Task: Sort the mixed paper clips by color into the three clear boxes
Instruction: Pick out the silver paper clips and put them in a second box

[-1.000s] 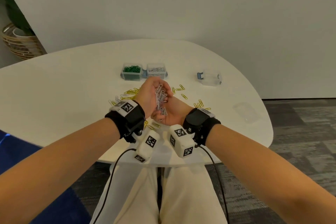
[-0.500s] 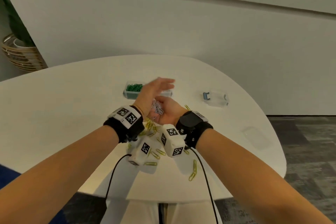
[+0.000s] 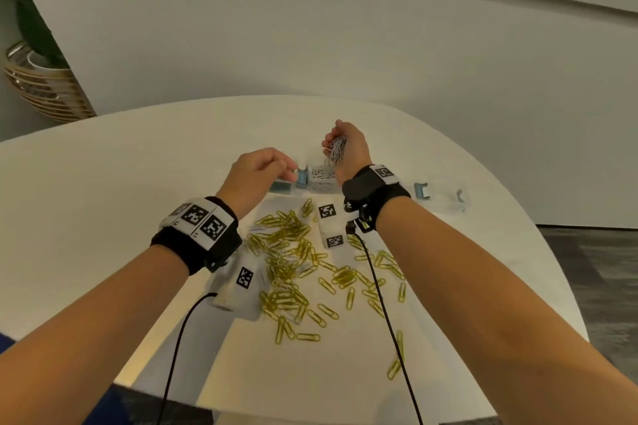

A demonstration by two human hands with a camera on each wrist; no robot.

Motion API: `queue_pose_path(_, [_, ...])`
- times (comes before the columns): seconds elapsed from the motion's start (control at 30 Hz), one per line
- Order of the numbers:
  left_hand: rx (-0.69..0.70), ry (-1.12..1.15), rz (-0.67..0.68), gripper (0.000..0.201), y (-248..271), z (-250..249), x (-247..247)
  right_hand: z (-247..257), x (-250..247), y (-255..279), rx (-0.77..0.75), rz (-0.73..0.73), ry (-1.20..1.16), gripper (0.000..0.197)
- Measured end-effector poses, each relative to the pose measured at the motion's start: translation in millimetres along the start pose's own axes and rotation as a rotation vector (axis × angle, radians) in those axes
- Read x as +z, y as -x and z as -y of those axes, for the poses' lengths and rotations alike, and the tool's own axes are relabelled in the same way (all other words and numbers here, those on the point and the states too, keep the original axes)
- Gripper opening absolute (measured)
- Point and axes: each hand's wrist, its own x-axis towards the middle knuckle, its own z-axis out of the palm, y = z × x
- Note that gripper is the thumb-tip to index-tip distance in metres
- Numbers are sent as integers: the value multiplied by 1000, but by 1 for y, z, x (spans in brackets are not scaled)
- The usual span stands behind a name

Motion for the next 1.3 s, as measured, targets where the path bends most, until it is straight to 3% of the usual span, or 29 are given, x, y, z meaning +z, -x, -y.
queue_pose_path(0.13, [-144,-317,184,13,2,8,-16,-3,-5,0,-94,-3,152,27])
queue_pose_path(0.3, [-292,-779,410,33,24,11,-24,7,-7,14,-342,0,789,20])
queue_pose_path(0.43, [-420,-915,482,52,43,24,-27,8,-22,42,-443,95,957,28])
queue_pose_path(0.5, [-418,-942,453,58,51,30,-27,4,-35,54,-416,150,1098,23])
queue_pose_path(0.6, [-377,-927,406,56,57,32,-21,-10,-48,71,-162,463,1445,15])
queue_pose_path(0.63, [-359,-899,401,56,58,32,-19,-15,-49,75,-128,498,1539,16])
queue_pose_path(0.73, [-320,-819,403,51,59,32,-16,-17,-50,77,-202,410,1767,26])
queue_pose_path(0.83, [-312,-832,382,49,59,33,-17,-10,-58,76,-162,469,1953,28])
queue_pose_path(1.2, [-329,-845,327,48,54,37,-14,-1,-58,84,-64,652,2105,13])
queue_pose_path(1.3, [-344,-858,329,48,51,35,-12,18,-44,73,-169,526,1754,6])
